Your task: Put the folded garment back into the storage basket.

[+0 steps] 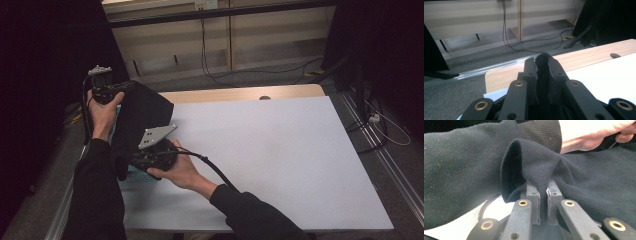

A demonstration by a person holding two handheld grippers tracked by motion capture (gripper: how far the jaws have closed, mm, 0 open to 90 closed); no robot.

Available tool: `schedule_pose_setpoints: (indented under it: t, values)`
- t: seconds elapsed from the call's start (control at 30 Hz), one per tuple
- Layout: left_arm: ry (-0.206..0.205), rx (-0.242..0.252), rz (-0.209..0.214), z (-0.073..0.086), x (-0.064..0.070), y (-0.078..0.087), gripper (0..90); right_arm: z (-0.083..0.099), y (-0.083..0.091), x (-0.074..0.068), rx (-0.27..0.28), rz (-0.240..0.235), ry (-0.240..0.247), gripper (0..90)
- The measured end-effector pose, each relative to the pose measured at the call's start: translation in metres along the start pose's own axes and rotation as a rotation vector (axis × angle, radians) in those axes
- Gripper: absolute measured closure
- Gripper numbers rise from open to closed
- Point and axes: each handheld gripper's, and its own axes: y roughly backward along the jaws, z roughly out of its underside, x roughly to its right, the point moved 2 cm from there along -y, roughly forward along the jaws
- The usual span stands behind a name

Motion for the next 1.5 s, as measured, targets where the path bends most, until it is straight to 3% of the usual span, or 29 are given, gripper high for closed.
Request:
schedule_pose_setpoints:
  t: [0.4,0.5,0.7,0.93,1.27,1.43,1.5]
  values:
    - [0.048,-0.03,-0.037,0.016,-0.021,0.004,79.4,0.003,-0.013,0.008,-0.01,-0.006,-0.022,84.7]
    - [0.042,-0.055,-0.06,0.02,-0.022,0.0,79.4,0.004,-0.017,0.01,-0.02,0.0,-0.018,84.7]
    - [0.051,-0.067,-0.052,0.028,-0.024,-0.006,79.4,0.01,-0.023,0.019,-0.042,0.011,-0.037,84.7]
    - [0.067,-0.068,-0.06,0.035,-0.027,-0.006,79.3,0.013,-0.028,0.018,-0.049,0.004,-0.037,84.7]
    - [0.068,-0.077,-0.048,0.045,-0.031,-0.002,79.1,0.019,-0.041,0.015,-0.075,-0.004,-0.038,84.6]
    - [0.006,-0.085,-0.057,0.043,-0.024,-0.009,78.9,0.025,-0.046,0.021,-0.104,0.012,-0.044,84.6]
    - [0.025,-0.085,-0.067,0.045,-0.026,-0.011,78.9,0.026,-0.047,0.023,-0.109,0.015,-0.047,84.6]
